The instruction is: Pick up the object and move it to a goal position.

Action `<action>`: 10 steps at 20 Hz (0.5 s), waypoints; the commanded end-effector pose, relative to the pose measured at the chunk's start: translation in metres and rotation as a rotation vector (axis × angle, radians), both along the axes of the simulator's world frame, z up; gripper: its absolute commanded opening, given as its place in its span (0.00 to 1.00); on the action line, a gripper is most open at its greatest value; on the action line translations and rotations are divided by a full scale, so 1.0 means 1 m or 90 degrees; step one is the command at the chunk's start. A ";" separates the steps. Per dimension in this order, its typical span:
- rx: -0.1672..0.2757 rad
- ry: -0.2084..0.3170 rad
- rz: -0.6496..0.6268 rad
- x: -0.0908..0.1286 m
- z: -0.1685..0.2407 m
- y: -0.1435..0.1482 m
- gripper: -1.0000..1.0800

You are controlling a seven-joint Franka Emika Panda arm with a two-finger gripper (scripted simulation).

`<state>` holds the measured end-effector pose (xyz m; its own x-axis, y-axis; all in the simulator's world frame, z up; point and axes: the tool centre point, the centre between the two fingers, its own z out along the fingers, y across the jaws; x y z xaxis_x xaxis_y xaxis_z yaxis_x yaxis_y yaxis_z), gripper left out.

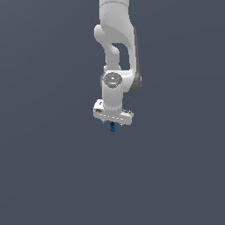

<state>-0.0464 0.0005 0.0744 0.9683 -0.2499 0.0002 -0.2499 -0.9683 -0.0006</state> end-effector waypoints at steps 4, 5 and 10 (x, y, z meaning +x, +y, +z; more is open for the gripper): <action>0.000 0.000 -0.001 -0.001 -0.025 0.000 0.96; 0.000 0.000 -0.001 -0.001 -0.027 0.000 0.96; 0.000 0.000 -0.002 0.000 -0.032 0.000 0.00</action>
